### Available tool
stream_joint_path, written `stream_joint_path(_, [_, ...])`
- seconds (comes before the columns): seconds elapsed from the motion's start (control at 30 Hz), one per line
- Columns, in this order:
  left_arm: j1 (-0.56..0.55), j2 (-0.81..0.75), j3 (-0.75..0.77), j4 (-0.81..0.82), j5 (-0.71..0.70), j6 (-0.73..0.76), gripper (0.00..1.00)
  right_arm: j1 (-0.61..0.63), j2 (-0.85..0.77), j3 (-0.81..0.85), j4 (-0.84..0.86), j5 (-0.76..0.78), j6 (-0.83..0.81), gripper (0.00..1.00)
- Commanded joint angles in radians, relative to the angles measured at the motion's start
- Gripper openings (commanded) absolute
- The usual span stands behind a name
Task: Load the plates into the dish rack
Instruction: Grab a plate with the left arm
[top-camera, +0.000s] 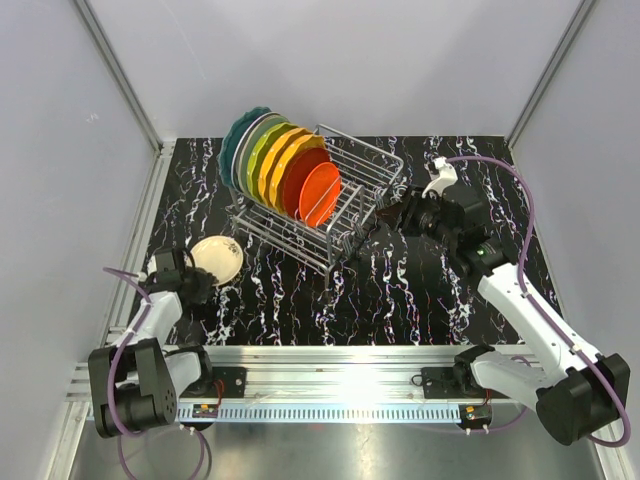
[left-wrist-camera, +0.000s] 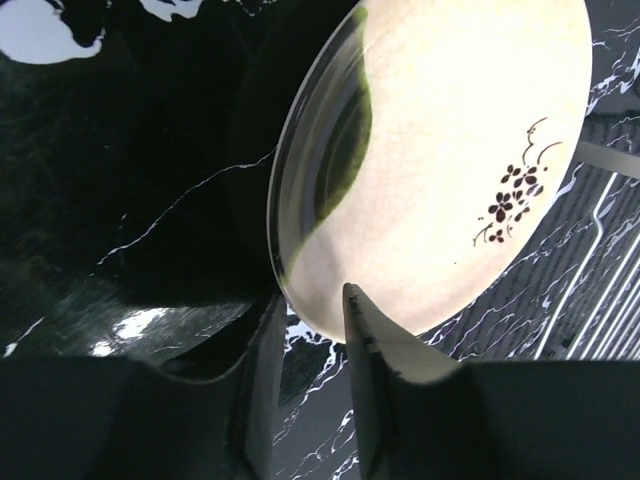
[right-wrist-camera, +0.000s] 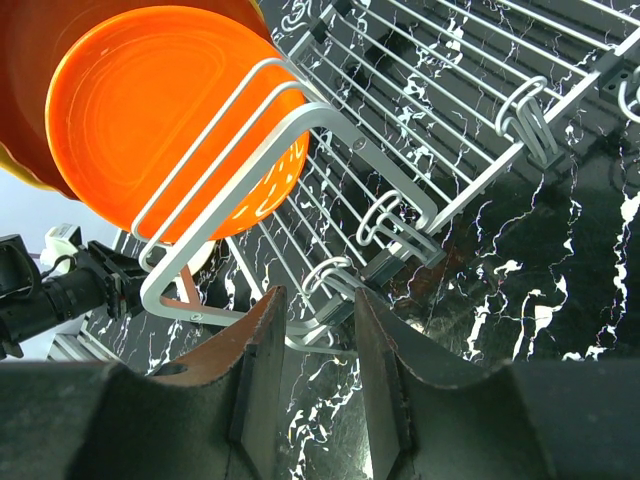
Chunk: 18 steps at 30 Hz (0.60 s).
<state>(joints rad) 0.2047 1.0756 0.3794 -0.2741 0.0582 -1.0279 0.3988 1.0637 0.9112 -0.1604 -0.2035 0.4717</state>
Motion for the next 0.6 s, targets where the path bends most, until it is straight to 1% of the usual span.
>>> stream_joint_path(0.0, [0.002,0.04,-0.027,-0.01,0.005,0.015,0.28,-0.008,-0.025,-0.001,0.047,-0.004,0.004,0.41])
stream_joint_path(0.1, [0.004,0.041,-0.03,-0.007,0.009,0.014,0.18,-0.008,-0.027,0.0,0.042,-0.004,0.004,0.41])
stream_joint_path(0.23, [0.004,0.015,-0.016,-0.042,0.0,0.015,0.11,-0.011,-0.033,0.005,0.036,0.001,0.001,0.41])
stream_joint_path(0.43, [0.002,-0.103,0.048,-0.171,-0.055,0.041,0.08,-0.012,-0.038,0.02,0.024,0.001,-0.001,0.41])
stream_joint_path(0.47, [0.002,-0.118,0.071,-0.207,-0.089,0.054,0.07,-0.012,-0.039,0.021,0.024,0.001,0.001,0.41])
stream_joint_path(0.57, [0.002,-0.184,0.116,-0.273,-0.127,0.081,0.06,-0.012,-0.041,0.026,0.019,-0.002,0.001,0.4])
